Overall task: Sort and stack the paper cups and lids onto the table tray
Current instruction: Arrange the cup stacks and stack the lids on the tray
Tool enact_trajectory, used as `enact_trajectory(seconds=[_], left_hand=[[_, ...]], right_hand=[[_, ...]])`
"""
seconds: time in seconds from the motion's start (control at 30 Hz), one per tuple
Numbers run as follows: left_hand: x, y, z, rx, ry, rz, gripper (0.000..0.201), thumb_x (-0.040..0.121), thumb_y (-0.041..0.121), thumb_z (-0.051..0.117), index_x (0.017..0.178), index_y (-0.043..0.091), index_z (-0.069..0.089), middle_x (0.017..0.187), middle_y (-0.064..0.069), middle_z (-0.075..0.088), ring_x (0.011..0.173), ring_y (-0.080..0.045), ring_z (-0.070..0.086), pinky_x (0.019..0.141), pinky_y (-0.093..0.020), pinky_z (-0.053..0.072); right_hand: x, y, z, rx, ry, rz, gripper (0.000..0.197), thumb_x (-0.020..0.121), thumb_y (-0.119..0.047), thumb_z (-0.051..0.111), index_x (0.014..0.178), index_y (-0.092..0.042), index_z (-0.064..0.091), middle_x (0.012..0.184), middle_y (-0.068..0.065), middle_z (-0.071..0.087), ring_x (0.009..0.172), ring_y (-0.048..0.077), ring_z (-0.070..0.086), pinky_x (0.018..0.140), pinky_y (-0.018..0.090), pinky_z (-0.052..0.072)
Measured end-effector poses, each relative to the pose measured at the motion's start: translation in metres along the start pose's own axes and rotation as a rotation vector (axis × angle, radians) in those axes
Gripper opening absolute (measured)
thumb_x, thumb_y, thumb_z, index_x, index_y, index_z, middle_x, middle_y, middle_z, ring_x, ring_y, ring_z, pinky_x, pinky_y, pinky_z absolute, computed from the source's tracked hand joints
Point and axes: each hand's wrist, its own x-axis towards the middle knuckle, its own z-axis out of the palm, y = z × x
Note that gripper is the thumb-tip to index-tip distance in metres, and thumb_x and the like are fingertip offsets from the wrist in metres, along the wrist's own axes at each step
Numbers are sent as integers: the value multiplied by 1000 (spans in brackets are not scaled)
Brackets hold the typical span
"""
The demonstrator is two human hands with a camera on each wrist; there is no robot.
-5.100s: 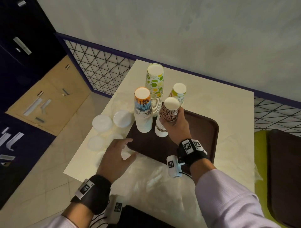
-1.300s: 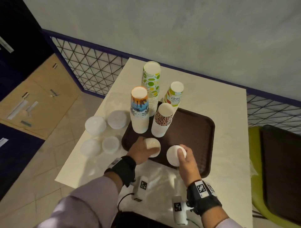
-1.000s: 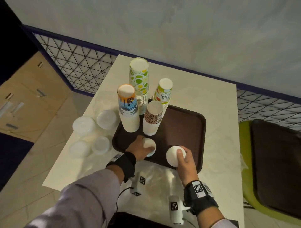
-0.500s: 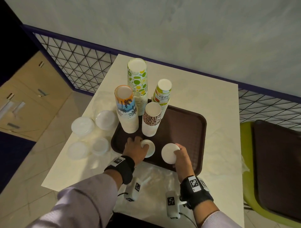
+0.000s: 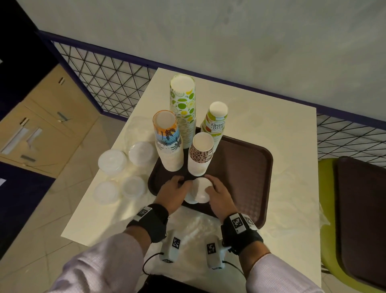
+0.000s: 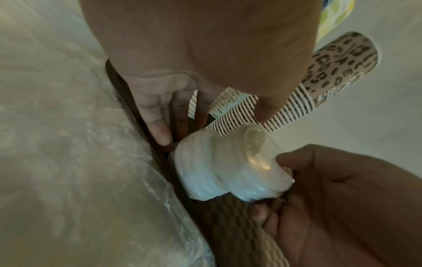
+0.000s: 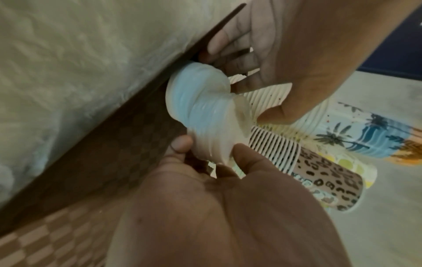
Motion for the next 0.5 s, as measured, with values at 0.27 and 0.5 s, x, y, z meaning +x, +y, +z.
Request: enact_trajectory(seconds=[0.27, 0.5], left_hand=[[-2, -6, -2, 117, -57, 94, 37, 102, 42, 58, 129, 20, 71, 116, 1, 74, 106, -14, 67, 93, -31, 52], [7, -15, -4, 188, -54, 118, 25, 101, 34, 65, 115, 16, 75, 89, 12, 69, 88, -10, 66, 71, -15, 43]], right_hand=[[9, 2, 13, -218, -8, 18, 40, 103, -13, 46, 142, -18, 53, 127, 7, 34, 112, 22, 48, 104, 28, 40], [9, 12, 17, -294, 12, -3, 42, 102, -20, 53, 143, -23, 55, 133, 7, 42, 118, 26, 51, 108, 34, 41]])
